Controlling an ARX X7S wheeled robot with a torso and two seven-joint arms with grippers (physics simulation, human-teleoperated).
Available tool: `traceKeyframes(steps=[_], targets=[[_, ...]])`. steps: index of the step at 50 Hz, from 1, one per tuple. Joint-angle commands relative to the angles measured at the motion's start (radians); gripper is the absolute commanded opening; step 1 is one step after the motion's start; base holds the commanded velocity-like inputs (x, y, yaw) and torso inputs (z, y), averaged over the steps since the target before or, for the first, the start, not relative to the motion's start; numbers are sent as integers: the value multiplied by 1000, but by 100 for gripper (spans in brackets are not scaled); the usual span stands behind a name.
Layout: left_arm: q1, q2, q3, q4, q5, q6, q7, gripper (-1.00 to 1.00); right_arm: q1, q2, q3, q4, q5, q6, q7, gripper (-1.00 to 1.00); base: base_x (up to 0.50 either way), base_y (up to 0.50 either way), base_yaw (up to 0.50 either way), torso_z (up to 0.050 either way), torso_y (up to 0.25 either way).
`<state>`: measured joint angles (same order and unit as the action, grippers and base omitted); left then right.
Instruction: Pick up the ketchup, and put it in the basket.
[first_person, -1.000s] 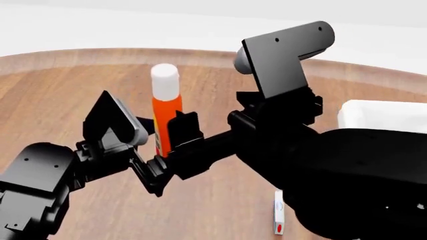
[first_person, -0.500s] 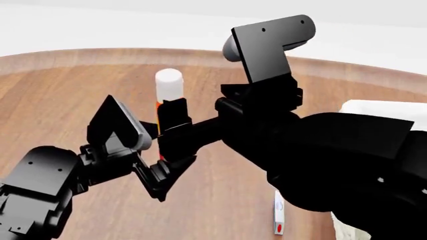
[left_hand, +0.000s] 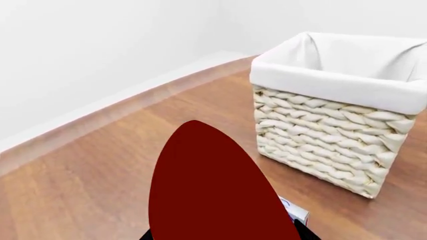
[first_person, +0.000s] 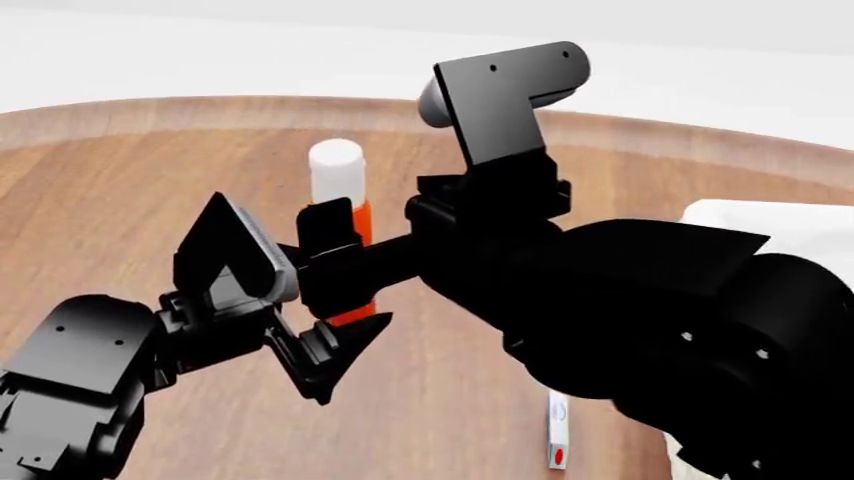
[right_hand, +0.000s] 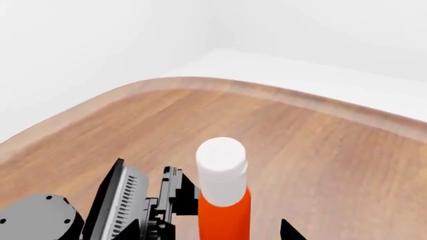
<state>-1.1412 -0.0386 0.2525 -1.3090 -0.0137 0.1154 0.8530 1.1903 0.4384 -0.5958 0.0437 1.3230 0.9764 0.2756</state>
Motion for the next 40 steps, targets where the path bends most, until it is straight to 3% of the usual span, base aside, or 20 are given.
traceKeyframes(steps=[1, 40], targets=[[-5, 21, -49, 1, -20, -16, 27, -100, 17, -47, 8, 68, -60, -54, -69, 100, 0, 0, 0, 0, 0], [3, 24, -42, 1, -21, -10, 28, -100, 37, -141, -71, 307, -174, -150, -206, 100, 0, 0, 0, 0, 1]])
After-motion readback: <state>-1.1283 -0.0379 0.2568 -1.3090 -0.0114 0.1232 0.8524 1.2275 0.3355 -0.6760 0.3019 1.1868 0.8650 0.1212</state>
